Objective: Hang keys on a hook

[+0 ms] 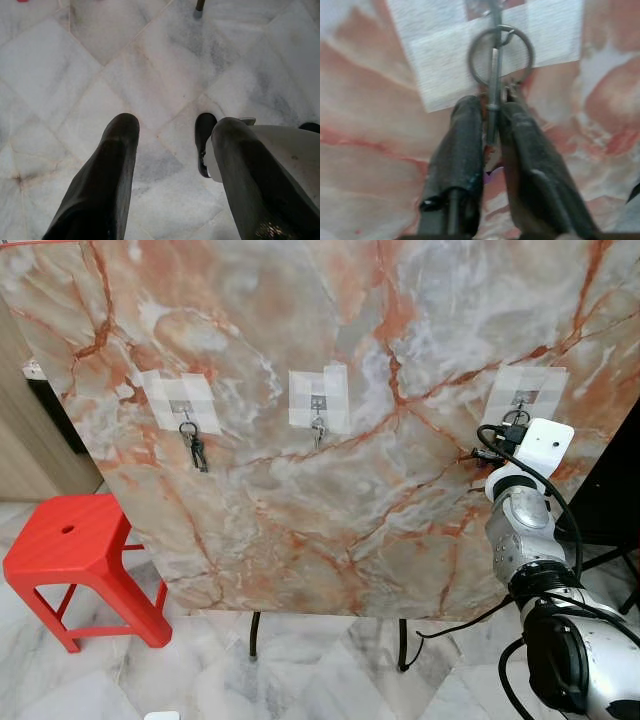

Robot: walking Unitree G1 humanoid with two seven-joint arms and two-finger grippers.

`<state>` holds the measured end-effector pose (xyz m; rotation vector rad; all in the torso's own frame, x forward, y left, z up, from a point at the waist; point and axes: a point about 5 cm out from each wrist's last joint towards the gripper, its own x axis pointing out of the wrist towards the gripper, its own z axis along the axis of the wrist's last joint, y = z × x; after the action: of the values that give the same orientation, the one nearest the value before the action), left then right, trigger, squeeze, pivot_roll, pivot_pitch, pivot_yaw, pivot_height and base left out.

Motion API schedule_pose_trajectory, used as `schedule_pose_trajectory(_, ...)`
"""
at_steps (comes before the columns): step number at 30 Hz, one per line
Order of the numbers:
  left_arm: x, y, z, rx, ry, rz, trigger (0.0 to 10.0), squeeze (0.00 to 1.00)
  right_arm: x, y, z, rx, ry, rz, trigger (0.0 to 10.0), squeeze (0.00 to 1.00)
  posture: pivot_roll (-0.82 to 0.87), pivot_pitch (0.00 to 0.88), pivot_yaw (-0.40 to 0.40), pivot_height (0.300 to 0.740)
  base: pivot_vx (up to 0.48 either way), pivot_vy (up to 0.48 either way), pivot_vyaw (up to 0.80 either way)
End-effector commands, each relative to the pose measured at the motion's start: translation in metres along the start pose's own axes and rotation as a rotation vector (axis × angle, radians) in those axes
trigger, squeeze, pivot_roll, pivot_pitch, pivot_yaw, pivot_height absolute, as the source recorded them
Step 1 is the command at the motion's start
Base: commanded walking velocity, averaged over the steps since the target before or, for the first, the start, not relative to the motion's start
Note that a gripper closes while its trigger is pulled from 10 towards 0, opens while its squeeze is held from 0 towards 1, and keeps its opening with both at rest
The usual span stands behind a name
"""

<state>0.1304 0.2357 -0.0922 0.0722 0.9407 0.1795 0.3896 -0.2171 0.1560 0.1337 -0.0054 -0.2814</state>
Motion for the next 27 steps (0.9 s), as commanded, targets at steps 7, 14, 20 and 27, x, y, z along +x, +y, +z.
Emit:
schedule_pose_trajectory(7, -0.001, 0.001, -0.004, 0.015, 0.021, 0.0, 10.0, 0.0, -0.001, 0.006, -0.001, 0.003, 0.004, 0.021, 10.0, 1.0, 0.05, 0.0, 0.017, 0.74, 0.0, 0.0, 0.0)
schedule_pose_trajectory(14, 0.0, 0.0, 0.0, 0.017, 0.011, -0.003, 10.0, 0.0, -0.005, 0.009, -0.008, 0.007, -0.011, 0.034, 10.0, 0.0, 0.05, 0.0, 0.016, 0.74, 0.0, 0.0, 0.0)
schedule_pose_trajectory(20, 0.0, 0.0, -0.001, 0.016, 0.011, -0.002, 10.0, 0.0, -0.016, 0.007, -0.021, -0.006, -0.047, 0.032, 10.0, 0.0, 0.06, 0.0, 0.009, 0.74, 0.0, 0.0, 0.0)
schedule_pose_trajectory(27, 0.0, -0.001, -0.001, 0.015, 0.011, -0.003, 10.0, 0.0, -0.046, 0.001, -0.066, -0.07, 0.0, 0.053, 10.0, 0.0, 0.05, 0.0, 0.003, 0.74, 0.0, 0.0, 0.0)
